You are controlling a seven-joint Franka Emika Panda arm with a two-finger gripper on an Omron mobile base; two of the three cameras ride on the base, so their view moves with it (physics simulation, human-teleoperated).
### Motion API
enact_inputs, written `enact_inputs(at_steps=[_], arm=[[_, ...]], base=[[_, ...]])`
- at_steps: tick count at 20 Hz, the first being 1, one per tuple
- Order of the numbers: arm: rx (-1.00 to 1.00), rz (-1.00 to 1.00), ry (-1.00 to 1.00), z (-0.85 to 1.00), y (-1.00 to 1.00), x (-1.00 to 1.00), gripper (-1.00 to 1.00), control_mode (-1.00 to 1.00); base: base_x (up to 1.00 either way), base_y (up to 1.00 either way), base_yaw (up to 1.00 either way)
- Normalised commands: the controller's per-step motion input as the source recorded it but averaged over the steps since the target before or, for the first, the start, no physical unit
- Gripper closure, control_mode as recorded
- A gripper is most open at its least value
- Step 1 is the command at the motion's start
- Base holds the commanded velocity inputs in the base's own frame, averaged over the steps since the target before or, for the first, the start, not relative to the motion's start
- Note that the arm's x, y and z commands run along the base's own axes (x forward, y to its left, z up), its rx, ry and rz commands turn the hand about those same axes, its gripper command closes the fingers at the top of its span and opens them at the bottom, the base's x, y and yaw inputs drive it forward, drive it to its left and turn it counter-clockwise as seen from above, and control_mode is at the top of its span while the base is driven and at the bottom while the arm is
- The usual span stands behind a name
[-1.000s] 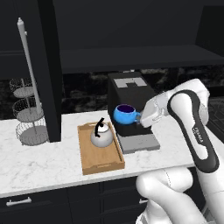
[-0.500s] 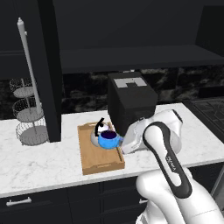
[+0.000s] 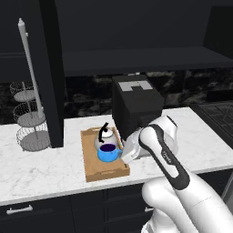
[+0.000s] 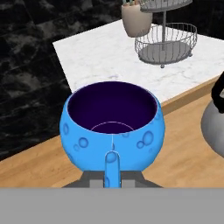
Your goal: Pick the kettle from the counter and place it on the tray. Then pick the mug from the cabinet and place it on the tray. Then close the cabinet doors.
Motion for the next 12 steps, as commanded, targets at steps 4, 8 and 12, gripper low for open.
enact_inputs(at_steps=[4,8,12], arm=[[0.0,0.05,0.01,-0.41,0.0,0.35,1.0,-1.0],[0.0,0.01,0.0,-0.5,0.0,0.26,1.0,-1.0],[0.0,0.0,-0.02,-0.55,0.12,0.23,1.0,-1.0]], base=[[0.0,0.0,0.0],[0.0,0.0,0.0],[0.0,0.0,0.0]])
